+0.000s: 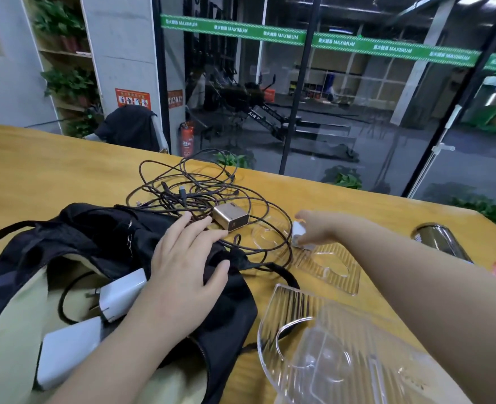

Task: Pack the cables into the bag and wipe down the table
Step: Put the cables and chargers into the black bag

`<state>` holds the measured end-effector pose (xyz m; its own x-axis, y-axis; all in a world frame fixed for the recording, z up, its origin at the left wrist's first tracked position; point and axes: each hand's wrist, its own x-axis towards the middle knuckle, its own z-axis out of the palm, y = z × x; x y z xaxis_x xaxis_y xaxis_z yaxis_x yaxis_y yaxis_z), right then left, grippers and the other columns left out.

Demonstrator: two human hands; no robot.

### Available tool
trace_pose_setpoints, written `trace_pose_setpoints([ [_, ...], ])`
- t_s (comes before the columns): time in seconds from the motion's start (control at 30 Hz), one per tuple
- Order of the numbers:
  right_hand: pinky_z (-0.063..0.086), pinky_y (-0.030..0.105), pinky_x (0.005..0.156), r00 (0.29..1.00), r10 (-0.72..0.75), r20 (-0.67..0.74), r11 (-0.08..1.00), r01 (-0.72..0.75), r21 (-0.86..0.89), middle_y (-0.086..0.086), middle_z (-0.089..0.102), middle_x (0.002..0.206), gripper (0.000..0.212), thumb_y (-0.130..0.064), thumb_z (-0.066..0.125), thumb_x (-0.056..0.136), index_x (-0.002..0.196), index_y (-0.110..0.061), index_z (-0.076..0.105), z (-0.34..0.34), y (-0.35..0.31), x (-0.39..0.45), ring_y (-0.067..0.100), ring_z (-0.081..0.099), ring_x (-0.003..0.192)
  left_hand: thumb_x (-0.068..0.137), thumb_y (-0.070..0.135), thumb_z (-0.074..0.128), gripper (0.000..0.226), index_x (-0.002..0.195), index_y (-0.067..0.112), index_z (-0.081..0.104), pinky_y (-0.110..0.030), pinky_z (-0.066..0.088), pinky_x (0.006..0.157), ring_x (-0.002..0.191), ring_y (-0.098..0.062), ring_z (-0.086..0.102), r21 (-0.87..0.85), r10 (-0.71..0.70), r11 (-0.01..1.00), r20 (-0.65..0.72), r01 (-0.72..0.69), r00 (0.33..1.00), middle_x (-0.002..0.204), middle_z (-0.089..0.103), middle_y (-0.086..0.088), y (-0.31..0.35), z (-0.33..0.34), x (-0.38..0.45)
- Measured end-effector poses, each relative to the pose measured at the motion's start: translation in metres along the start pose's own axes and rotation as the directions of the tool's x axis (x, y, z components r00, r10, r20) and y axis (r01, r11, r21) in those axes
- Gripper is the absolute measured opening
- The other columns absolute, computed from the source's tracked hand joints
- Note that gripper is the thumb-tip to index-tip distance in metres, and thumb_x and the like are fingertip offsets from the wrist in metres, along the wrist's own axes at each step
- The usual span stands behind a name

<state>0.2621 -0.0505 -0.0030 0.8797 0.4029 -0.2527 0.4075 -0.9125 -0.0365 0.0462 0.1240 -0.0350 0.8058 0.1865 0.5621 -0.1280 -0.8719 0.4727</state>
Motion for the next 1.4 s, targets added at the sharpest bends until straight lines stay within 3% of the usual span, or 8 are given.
trace_pose_setpoints([
  [0.33,0.046,0.033,0.083,0.963,-0.052,-0.263,0.998,0.060,0.022,0.007,0.057,0.122,0.060,-0.042,0.069,0.080,0.128,-0.011,0.050,-0.005,-0.009,-0.038,0.025,0.053,0.106,0.087,0.027,0.054,0.038,0.125,0.027,0.051,-0.017,-0.004,0.105,0.138,-0.008,0.010,0.086,0.065,0.995,-0.094,-0.056,0.993,0.142,0.037,0.009,0.001,-0.002,0.001],
  [0.63,0.053,0.046,0.082,0.881,-0.299,-0.368,0.928,0.358,0.105,0.009,0.066,0.103,0.049,-0.046,0.070,0.074,0.107,-0.012,0.062,-0.015,-0.066,-0.130,0.026,0.062,0.091,0.090,0.021,0.047,0.039,0.128,0.021,0.041,-0.032,0.020,0.105,0.128,-0.020,0.030,0.299,-0.111,0.943,-0.119,0.142,0.987,0.136,0.040,0.002,-0.019,-0.042,-0.003],
  [0.8,0.046,0.030,0.063,0.814,-0.424,-0.397,0.850,0.510,0.137,0.009,0.066,0.096,0.046,-0.046,0.070,0.075,0.104,-0.011,0.063,-0.021,-0.105,-0.162,0.026,0.061,0.083,0.086,0.013,0.045,0.022,0.107,0.021,0.043,-0.030,0.023,0.094,0.116,-0.021,0.034,0.551,-0.131,0.827,0.002,0.108,0.991,0.121,0.045,-0.001,-0.041,-0.068,-0.008],
  [0.9,0.052,0.036,0.079,0.762,-0.492,-0.421,0.798,0.588,0.131,0.001,0.066,0.100,0.046,-0.045,0.071,0.075,0.109,-0.015,0.063,-0.022,-0.131,-0.179,0.020,0.061,0.091,0.082,0.012,0.048,0.031,0.108,0.028,0.051,-0.035,0.013,0.109,0.127,-0.019,0.028,0.726,-0.146,0.688,0.118,0.015,0.982,0.134,0.040,0.003,-0.054,-0.085,-0.009],
  [1.03,0.050,0.046,0.084,0.712,-0.575,-0.403,0.750,0.655,0.088,0.012,0.064,0.107,0.053,-0.044,0.070,0.077,0.112,-0.005,0.060,-0.014,-0.160,-0.194,0.027,0.060,0.096,0.079,0.010,0.049,0.041,0.113,0.033,0.058,-0.046,0.001,0.113,0.137,-0.018,0.016,0.848,-0.244,0.527,0.216,-0.057,0.945,0.147,0.030,0.005,-0.066,-0.104,-0.013],
  [1.1,0.050,0.045,0.083,0.704,-0.607,-0.369,0.735,0.674,0.077,0.011,0.064,0.108,0.053,-0.042,0.070,0.077,0.114,-0.006,0.058,-0.006,-0.172,-0.198,0.026,0.059,0.096,0.081,0.010,0.044,0.043,0.119,0.029,0.054,-0.044,0.012,0.109,0.131,-0.018,0.027,0.874,-0.219,0.482,0.191,-0.064,0.957,0.141,0.037,0.007,-0.073,-0.110,-0.013],
  [1.2,0.050,0.043,0.082,0.700,-0.634,-0.330,0.726,0.685,0.058,0.011,0.063,0.109,0.056,-0.042,0.071,0.076,0.115,-0.005,0.057,0.006,-0.186,-0.197,0.027,0.059,0.096,0.082,0.012,0.045,0.043,0.123,0.027,0.045,-0.032,0.026,0.086,0.117,-0.016,0.039,0.871,-0.163,0.489,0.145,-0.048,0.976,0.131,0.043,0.010,-0.079,-0.116,-0.015],
  [1.4,0.039,0.028,0.072,0.733,-0.612,-0.298,0.755,0.654,0.059,-0.004,0.054,0.109,0.056,-0.042,0.072,0.075,0.121,-0.019,0.049,0.021,-0.205,-0.178,0.014,0.047,0.092,0.078,0.006,0.040,0.028,0.078,0.034,0.041,-0.037,0.022,0.098,0.115,-0.016,0.036,0.822,-0.213,0.570,0.154,-0.006,0.965,0.118,0.046,0.010,-0.088,-0.119,-0.023],
])
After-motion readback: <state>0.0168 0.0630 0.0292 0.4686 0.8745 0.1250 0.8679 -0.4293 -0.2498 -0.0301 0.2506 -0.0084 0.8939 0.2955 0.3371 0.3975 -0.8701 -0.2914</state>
